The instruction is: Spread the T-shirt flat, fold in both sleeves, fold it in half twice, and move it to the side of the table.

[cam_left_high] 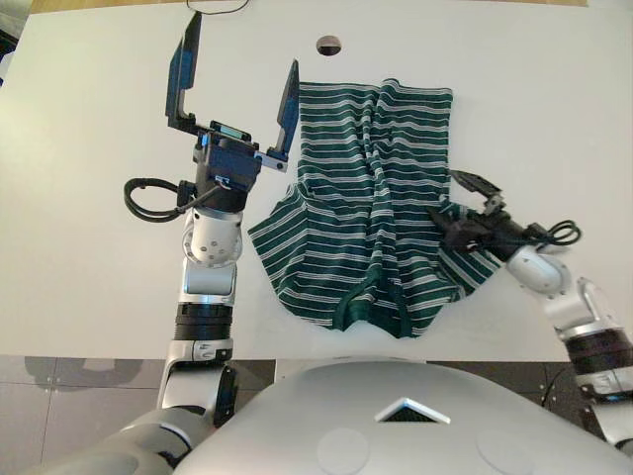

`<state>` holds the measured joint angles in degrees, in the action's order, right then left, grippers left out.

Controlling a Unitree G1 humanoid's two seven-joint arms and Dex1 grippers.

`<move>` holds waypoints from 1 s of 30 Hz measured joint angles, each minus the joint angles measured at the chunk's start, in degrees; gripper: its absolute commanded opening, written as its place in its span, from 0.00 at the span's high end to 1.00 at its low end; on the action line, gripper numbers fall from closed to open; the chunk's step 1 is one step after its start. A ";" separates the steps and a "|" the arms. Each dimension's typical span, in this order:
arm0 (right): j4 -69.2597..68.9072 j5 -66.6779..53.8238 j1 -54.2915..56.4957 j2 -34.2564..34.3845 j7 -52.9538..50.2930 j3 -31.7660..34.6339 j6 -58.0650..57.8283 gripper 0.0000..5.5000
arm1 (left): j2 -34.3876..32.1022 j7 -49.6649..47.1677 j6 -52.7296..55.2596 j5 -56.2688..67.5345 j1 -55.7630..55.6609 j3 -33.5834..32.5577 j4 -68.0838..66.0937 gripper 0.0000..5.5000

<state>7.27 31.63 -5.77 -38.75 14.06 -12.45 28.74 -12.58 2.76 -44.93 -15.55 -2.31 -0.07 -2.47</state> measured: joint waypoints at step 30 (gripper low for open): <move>-18.13 -45.03 3.72 1.90 7.81 10.93 -1.26 0.29 | -21.58 -4.88 4.41 -13.56 14.62 -15.38 0.72 0.18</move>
<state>-10.86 -13.40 -2.05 -36.85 21.87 -1.51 27.48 -34.16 -2.13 -40.52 -29.10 12.31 -15.45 -1.75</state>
